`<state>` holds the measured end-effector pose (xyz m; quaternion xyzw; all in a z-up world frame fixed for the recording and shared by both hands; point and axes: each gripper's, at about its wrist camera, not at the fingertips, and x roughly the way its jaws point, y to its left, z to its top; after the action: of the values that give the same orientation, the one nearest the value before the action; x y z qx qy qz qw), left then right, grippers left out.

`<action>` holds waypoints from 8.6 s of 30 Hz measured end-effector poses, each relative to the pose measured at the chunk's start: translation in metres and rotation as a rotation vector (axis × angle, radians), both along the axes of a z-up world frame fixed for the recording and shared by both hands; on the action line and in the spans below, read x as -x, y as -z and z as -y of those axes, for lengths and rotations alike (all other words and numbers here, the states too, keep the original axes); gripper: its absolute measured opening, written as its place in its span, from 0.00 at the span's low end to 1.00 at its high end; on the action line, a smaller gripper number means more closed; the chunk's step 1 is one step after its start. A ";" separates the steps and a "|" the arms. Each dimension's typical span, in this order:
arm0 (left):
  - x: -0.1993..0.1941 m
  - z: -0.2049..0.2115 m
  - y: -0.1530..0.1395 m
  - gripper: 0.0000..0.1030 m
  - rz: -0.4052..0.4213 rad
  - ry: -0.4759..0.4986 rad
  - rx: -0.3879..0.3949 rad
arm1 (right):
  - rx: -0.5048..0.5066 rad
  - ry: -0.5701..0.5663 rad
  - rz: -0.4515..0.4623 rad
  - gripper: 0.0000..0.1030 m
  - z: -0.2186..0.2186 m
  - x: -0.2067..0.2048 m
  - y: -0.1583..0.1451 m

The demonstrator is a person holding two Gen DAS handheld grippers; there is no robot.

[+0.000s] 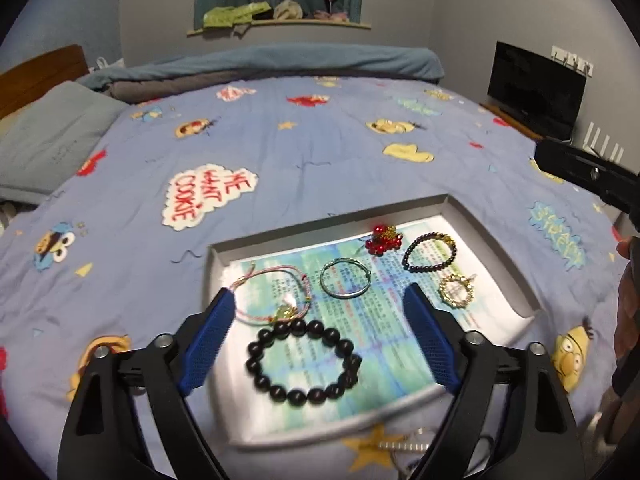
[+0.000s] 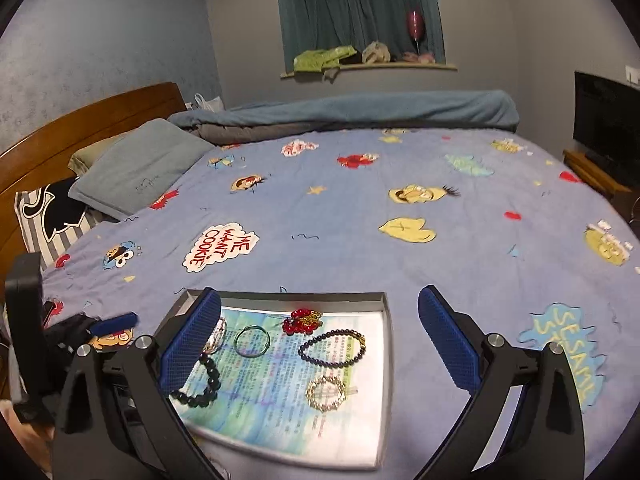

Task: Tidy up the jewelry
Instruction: 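Move both open tools back from the tray to the jewelry pile, then grasp the second silver hoop with left tool while right tool grasps black hair tie, then carry the hoop and black hair tie into the tray and open both tools, then move both open tools back from the tray to the remaining pile, then grasp the pearl hair pin with left tool while right tool grasps blue beaded bracelet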

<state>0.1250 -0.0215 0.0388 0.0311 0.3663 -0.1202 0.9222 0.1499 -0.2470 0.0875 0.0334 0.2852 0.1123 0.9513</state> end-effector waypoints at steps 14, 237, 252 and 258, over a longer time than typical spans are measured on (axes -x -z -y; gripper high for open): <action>0.081 -0.031 -0.016 0.89 0.033 0.018 -0.012 | 0.129 -0.064 -0.055 0.95 0.006 0.081 0.012; 0.108 -0.064 0.040 0.92 0.009 -0.158 0.013 | 0.084 -0.120 -0.107 0.95 -0.023 0.129 0.097; 0.111 -0.056 0.074 0.92 -0.053 -0.107 0.020 | 0.135 -0.295 -0.187 0.79 -0.065 0.144 0.147; 0.111 -0.042 0.077 0.92 -0.053 -0.058 0.018 | 0.160 -0.307 -0.204 0.41 -0.075 0.139 0.154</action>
<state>0.0143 0.0207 -0.0387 0.0089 0.3901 -0.0972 0.9156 0.0105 -0.1717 -0.0661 -0.0749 0.3900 0.2291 0.8887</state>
